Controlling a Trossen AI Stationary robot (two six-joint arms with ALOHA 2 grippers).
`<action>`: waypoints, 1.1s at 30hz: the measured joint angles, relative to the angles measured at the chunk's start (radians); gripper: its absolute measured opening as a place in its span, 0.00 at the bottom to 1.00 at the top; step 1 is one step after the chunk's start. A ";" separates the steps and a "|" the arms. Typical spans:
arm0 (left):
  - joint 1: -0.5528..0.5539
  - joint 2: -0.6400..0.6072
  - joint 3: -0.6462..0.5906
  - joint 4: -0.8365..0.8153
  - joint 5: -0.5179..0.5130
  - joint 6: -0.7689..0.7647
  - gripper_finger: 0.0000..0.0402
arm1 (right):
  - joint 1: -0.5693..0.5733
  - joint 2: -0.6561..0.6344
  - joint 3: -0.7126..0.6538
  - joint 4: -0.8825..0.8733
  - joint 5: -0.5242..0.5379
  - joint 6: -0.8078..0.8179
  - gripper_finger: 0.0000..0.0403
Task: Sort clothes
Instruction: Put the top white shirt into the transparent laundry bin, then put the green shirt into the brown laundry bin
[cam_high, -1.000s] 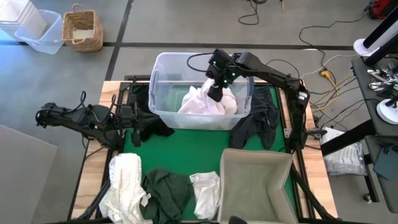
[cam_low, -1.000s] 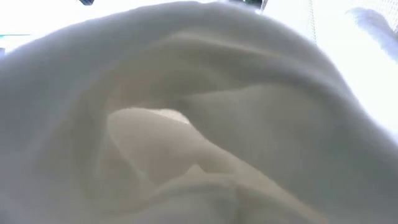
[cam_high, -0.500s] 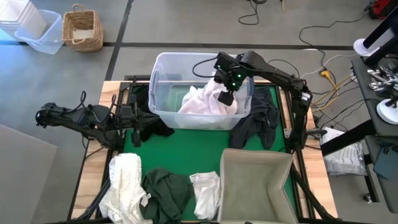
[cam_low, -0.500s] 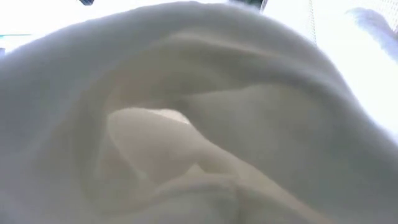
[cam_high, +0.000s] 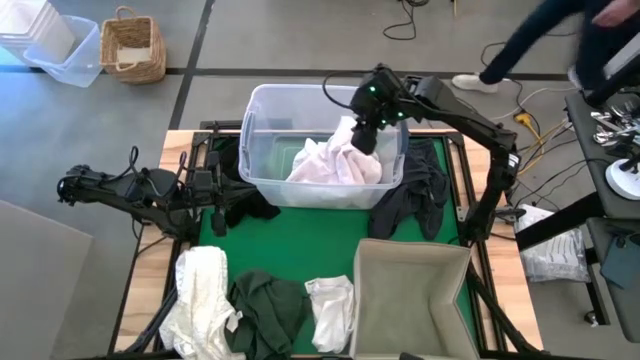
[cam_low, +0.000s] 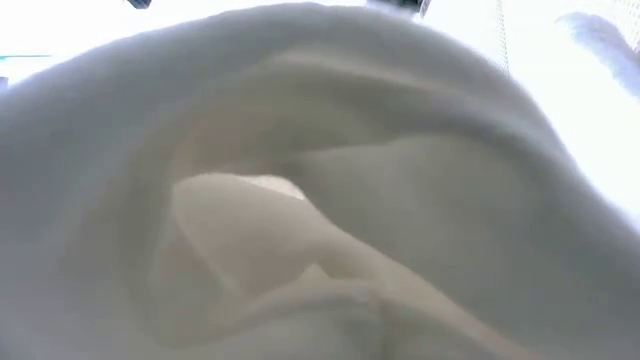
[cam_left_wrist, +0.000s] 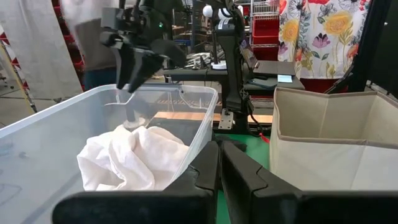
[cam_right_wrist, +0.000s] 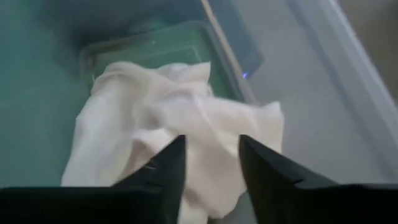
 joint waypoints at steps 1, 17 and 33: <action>0.000 0.001 0.000 0.000 0.000 0.000 0.00 | 0.000 0.001 -0.005 0.016 0.003 -0.009 0.25; 0.000 0.012 0.000 0.000 0.000 0.000 0.00 | 0.003 0.037 -0.186 0.111 -0.001 0.020 0.02; 0.000 0.013 0.000 0.001 0.000 0.000 0.00 | 0.027 0.029 -0.018 0.085 0.026 0.022 0.02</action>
